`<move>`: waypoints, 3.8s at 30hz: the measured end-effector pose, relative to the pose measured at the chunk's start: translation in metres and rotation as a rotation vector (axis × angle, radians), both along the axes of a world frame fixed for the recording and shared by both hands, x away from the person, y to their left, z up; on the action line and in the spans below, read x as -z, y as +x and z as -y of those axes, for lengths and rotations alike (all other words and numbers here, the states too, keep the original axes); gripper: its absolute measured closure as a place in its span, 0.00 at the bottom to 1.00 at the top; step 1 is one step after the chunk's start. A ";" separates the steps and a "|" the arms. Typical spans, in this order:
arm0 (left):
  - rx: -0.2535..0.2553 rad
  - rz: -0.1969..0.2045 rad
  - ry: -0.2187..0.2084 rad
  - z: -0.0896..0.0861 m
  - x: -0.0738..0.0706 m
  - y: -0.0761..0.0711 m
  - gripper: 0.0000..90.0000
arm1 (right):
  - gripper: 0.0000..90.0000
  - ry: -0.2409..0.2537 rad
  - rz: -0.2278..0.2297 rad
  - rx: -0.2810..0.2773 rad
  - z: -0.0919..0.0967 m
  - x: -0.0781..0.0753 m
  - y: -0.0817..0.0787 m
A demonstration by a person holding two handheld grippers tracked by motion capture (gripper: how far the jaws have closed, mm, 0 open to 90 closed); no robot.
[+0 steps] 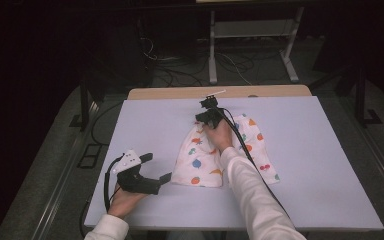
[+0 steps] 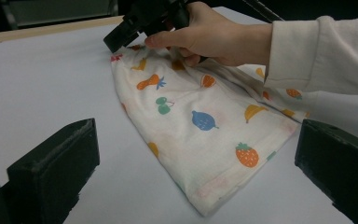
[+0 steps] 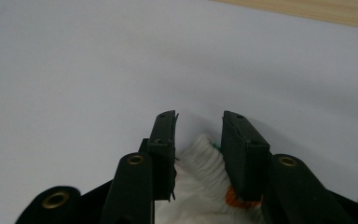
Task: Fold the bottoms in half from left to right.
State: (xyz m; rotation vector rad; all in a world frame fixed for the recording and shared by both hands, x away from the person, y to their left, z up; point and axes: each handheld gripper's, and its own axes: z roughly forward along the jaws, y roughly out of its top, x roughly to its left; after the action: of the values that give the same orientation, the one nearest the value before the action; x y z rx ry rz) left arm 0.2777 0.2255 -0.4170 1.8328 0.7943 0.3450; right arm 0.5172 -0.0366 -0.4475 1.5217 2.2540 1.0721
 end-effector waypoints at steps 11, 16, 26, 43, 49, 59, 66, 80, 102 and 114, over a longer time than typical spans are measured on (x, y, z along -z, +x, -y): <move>-0.004 -0.005 0.006 0.001 0.001 0.000 0.00 | 0.84 -0.078 0.030 -0.020 -0.007 -0.001 -0.003; -0.022 -0.052 0.005 0.004 0.004 0.003 0.00 | 0.90 -0.114 0.054 -0.039 -0.010 -0.001 -0.006; -0.029 -0.143 0.011 0.014 0.010 0.009 0.00 | 0.95 -0.134 0.084 -0.043 -0.009 -0.007 -0.007; -0.081 -0.302 -0.076 0.008 0.020 0.022 0.06 | 0.95 -0.104 0.114 -0.033 -0.001 -0.018 -0.010; -0.097 -0.321 -0.064 0.008 0.023 0.026 0.06 | 0.95 -0.097 0.120 -0.029 0.000 -0.021 -0.012; -0.076 -0.364 -0.015 0.013 0.028 0.028 0.11 | 0.95 -0.086 0.130 -0.024 0.003 -0.025 -0.013; -0.036 -0.398 0.008 0.017 0.030 0.028 0.26 | 0.95 -0.084 0.136 -0.023 0.004 -0.025 -0.014; -0.029 -0.445 0.024 0.017 0.034 0.030 0.52 | 0.95 -0.075 0.142 -0.018 0.005 -0.027 -0.015; 0.000 -0.483 0.045 0.020 0.037 0.033 0.96 | 0.95 -0.056 0.148 -0.019 0.008 -0.028 -0.017; 0.027 -0.475 0.065 0.025 0.036 0.029 0.97 | 0.95 -0.041 0.160 -0.029 0.010 -0.031 -0.019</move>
State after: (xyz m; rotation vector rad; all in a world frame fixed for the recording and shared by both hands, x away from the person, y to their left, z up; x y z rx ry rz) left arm 0.3072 0.2003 -0.4525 2.0142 1.0875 -0.0918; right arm 0.4981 -0.0467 -0.4168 1.3398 2.1817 1.1063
